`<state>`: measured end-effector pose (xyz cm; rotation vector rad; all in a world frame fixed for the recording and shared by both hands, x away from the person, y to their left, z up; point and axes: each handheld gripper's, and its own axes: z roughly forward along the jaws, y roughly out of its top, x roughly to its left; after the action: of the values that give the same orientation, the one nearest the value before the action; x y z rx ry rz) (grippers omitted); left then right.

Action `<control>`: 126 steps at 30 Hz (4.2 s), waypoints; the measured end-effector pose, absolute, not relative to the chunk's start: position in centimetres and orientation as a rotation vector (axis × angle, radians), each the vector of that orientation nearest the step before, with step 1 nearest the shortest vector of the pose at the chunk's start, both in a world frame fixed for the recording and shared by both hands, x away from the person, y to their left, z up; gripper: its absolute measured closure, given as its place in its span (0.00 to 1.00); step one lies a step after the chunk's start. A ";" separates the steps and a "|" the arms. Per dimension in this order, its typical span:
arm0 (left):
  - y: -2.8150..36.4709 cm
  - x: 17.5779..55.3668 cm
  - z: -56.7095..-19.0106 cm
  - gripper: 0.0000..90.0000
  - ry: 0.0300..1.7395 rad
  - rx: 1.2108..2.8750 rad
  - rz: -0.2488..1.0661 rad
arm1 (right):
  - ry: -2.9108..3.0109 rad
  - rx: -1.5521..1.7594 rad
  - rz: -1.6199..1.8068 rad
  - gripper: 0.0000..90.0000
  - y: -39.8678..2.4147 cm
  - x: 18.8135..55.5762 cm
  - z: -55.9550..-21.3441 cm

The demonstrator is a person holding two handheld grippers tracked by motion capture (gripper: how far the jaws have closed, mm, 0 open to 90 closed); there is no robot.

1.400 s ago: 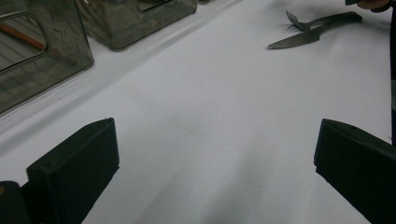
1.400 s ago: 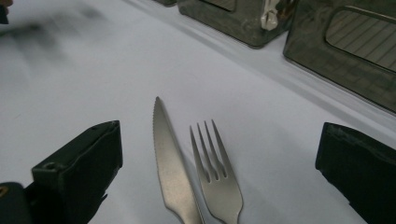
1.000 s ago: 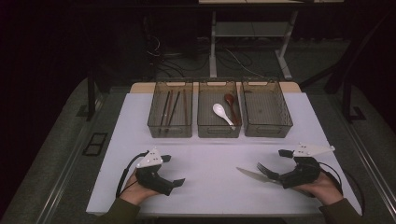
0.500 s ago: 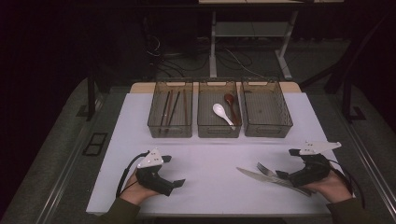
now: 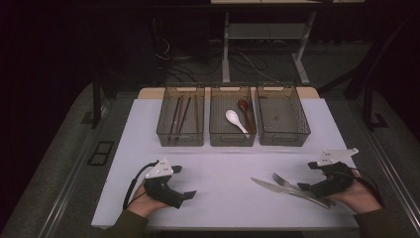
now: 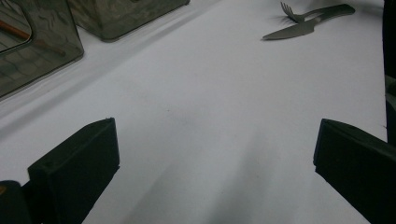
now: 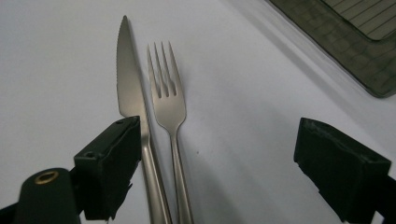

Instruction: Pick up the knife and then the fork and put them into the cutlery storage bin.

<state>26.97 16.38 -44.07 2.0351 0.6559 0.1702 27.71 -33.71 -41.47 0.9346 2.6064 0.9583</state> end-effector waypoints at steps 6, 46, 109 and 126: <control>16.4 26.9 -44.1 0.00 0.656 2.036 0.169 | 2.686 0.886 0.893 0.34 -33.2 28.0 -41.3; 16.3 27.0 -44.2 0.00 0.645 2.044 0.155 | 3.026 0.653 0.271 0.90 -28.4 29.9 -41.9; 16.2 27.0 -44.4 0.00 0.625 2.053 0.138 | 2.493 1.051 1.160 0.95 -32.9 35.3 -37.3; 16.2 27.0 -44.5 0.00 0.611 2.057 0.135 | 2.290 1.084 1.312 0.95 -33.5 37.5 -34.2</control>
<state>27.01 16.20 -44.47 2.0567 0.6106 0.1350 37.52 -33.46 -34.20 1.0843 2.2901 1.3123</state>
